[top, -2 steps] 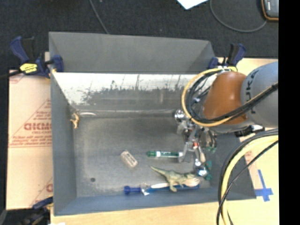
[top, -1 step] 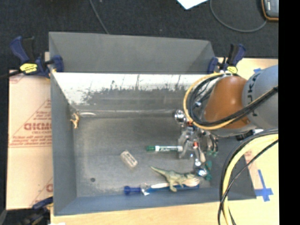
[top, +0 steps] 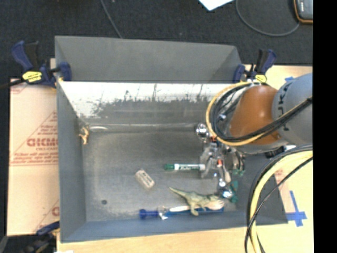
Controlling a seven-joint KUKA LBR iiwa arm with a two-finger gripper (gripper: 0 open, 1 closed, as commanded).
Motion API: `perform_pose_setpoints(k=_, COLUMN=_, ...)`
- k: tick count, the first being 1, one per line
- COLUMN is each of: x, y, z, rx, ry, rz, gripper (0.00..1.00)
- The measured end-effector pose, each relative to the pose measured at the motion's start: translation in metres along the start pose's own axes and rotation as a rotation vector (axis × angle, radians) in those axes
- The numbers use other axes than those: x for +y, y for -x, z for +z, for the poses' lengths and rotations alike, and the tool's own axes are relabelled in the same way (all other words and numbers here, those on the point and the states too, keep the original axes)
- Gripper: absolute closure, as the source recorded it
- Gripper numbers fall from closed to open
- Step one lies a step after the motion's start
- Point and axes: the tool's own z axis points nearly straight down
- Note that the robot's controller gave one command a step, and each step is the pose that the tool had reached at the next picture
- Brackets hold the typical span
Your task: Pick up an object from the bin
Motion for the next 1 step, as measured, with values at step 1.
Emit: perform_pose_setpoints(k=1, x=0.0441, y=-0.0001, z=0.0031, rx=-0.003, ry=0.002, rz=0.041, gripper=1.00)
